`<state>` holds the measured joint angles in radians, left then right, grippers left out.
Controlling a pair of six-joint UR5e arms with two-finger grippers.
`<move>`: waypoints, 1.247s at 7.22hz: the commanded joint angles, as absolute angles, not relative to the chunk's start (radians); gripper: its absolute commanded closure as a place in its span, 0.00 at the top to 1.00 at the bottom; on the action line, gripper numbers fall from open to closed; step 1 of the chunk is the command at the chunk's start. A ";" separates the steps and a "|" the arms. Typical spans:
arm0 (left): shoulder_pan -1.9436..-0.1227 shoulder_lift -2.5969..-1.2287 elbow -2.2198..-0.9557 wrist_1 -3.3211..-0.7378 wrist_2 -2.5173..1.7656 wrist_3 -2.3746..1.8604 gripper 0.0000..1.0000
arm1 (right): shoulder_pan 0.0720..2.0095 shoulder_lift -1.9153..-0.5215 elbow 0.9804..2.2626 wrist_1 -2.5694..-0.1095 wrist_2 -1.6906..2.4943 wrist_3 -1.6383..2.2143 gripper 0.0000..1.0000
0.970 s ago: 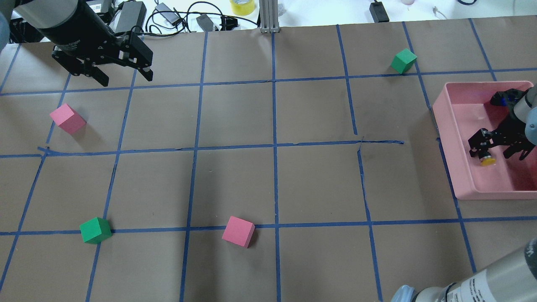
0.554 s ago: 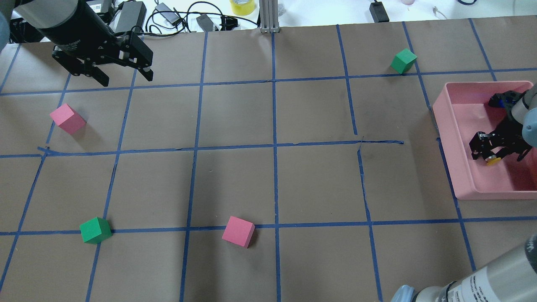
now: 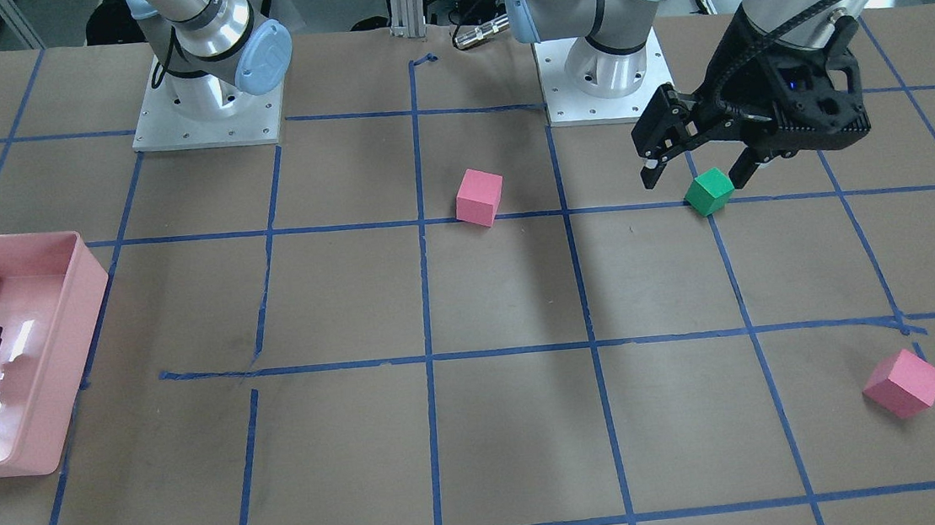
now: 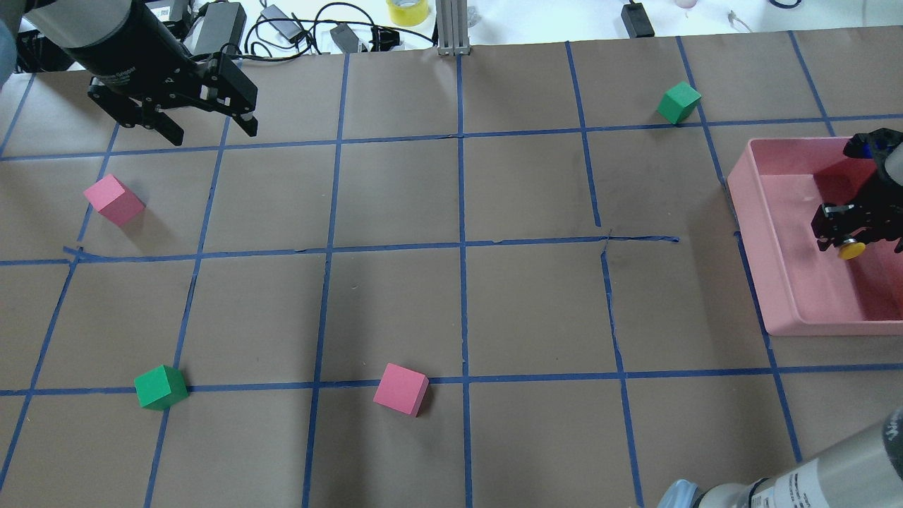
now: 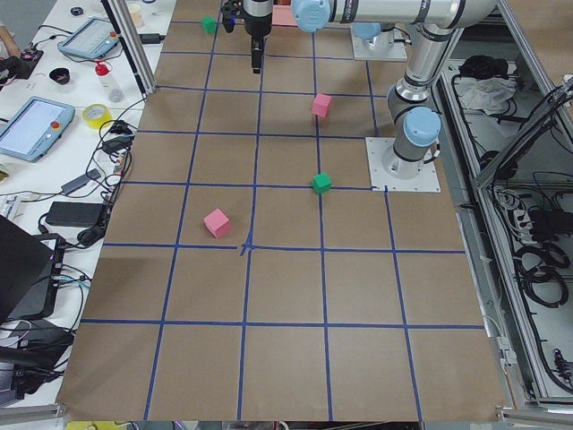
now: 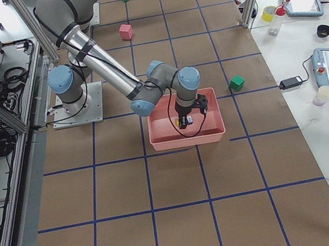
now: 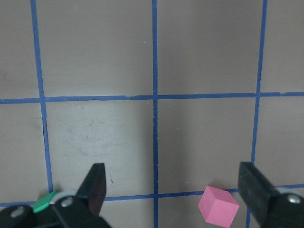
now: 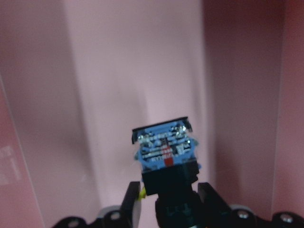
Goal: Align button upright
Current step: 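Close the right gripper on the black body of the button, then lift the button out of the pink tray with the right gripper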
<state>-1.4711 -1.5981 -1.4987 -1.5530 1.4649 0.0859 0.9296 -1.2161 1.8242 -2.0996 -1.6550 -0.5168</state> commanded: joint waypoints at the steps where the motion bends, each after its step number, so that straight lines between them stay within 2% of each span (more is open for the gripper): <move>1: -1.471 -1.598 -1.499 -1.552 1.465 0.086 1.00 | 0.930 -1.287 1.758 -1.959 -1.652 -0.515 0.00; 4: -1.471 -1.598 -1.499 -1.554 1.466 0.086 1.00 | 0.951 -1.313 1.657 -1.846 -1.651 -0.514 0.00; 9: -1.471 -1.598 -1.499 -1.554 1.466 0.086 1.00 | 1.161 -1.350 1.628 -1.880 -1.660 -0.418 0.00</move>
<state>-1.4711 -1.5984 -1.4987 -1.5535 1.4665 0.0859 1.0905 -1.3453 1.6349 -1.8596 -1.6563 -0.4612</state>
